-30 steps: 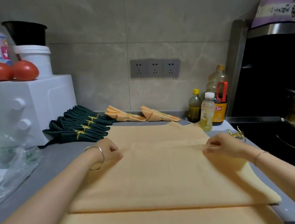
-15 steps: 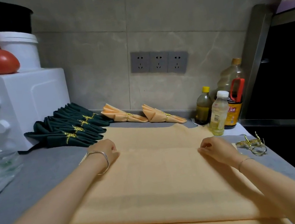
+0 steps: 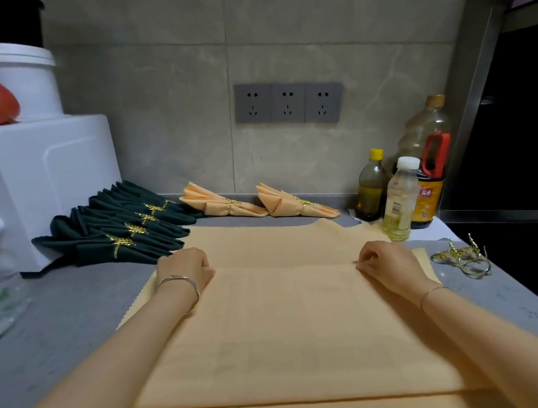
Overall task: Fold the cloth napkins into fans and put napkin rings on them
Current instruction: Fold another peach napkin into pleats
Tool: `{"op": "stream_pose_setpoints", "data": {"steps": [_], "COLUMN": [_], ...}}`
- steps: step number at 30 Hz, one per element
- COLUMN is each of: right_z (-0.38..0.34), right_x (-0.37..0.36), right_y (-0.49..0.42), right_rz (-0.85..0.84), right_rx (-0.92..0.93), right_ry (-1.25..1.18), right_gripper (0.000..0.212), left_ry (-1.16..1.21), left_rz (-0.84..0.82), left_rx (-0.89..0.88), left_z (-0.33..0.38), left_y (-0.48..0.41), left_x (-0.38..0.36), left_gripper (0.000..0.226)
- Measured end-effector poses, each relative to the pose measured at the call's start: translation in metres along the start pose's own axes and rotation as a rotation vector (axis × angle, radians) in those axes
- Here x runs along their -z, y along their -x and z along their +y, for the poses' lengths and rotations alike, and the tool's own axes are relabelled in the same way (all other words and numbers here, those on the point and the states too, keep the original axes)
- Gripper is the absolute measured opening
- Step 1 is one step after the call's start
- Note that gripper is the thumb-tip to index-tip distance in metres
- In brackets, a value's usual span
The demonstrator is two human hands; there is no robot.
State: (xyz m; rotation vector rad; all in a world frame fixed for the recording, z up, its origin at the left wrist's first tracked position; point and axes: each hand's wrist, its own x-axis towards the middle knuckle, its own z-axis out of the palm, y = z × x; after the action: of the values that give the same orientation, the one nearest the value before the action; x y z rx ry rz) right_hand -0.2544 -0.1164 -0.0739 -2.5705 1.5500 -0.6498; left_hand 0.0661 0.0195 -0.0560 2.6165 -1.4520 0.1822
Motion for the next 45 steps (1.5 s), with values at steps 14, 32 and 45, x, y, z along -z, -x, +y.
{"op": "stream_pose_setpoints", "data": {"steps": [14, 32, 45], "right_z": [-0.11, -0.098, 0.008], "right_x": [0.002, -0.006, 0.026], "right_y": [0.103, 0.141, 0.147], "right_rz": [-0.144, -0.309, -0.248], "right_rx": [0.094, -0.018, -0.195], "right_ry": [-0.354, 0.063, 0.103], "right_gripper": [0.039, 0.051, 0.055], "left_ry": [0.126, 0.07, 0.067], "left_rz": [-0.249, -0.283, -0.252], "left_rx": [-0.422, -0.256, -0.073], "left_z": [0.06, 0.044, -0.012], "left_y": [0.139, 0.159, 0.14], "left_x": [0.01, -0.016, -0.014], "left_gripper": [0.05, 0.058, 0.066]}}
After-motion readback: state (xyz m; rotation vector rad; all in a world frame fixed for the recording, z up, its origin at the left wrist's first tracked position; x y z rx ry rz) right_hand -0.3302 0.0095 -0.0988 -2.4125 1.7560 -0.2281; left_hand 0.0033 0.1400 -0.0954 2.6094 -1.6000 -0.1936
